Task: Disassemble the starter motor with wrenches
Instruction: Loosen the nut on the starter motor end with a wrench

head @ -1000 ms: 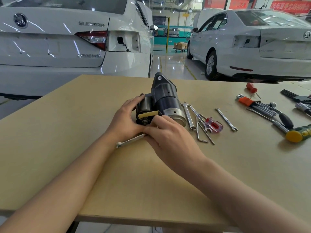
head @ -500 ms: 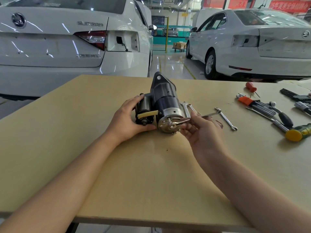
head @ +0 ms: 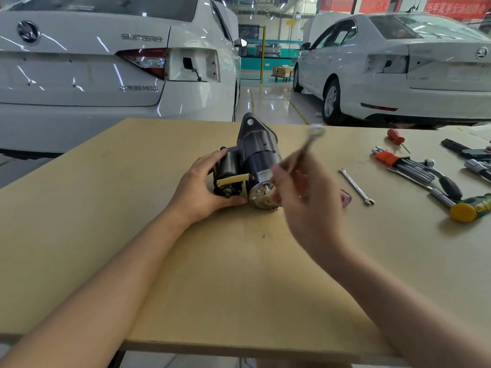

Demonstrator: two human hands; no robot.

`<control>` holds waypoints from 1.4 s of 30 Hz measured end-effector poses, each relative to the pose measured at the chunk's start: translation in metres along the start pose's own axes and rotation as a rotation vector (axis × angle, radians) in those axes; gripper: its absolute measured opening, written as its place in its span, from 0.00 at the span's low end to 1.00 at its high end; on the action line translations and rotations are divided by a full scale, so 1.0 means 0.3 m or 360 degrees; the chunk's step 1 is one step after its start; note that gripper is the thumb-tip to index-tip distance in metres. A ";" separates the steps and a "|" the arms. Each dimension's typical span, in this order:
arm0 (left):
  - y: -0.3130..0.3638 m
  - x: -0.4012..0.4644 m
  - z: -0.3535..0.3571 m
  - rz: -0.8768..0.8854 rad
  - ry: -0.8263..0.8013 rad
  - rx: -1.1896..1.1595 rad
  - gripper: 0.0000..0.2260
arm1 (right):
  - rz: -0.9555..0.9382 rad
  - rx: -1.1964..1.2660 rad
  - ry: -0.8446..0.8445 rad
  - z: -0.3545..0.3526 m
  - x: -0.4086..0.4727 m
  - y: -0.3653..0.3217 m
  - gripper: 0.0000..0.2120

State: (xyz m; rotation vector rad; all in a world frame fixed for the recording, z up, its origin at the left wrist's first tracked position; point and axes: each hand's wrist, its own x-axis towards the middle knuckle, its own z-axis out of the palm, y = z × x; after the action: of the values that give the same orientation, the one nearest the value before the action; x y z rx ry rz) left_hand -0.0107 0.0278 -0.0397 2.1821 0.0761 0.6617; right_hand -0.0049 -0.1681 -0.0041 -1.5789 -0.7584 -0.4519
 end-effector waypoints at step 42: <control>0.002 0.000 -0.005 0.0021 0.0017 -0.0003 0.40 | -0.0977 -0.1201 -0.0762 0.077 -0.050 -0.001 0.07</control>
State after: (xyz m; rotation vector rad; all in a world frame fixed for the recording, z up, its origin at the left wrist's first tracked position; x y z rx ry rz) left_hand -0.0115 0.0286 -0.0384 2.1792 0.0664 0.6809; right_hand -0.0188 -0.1486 -0.0177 -2.1778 -1.5885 -0.8925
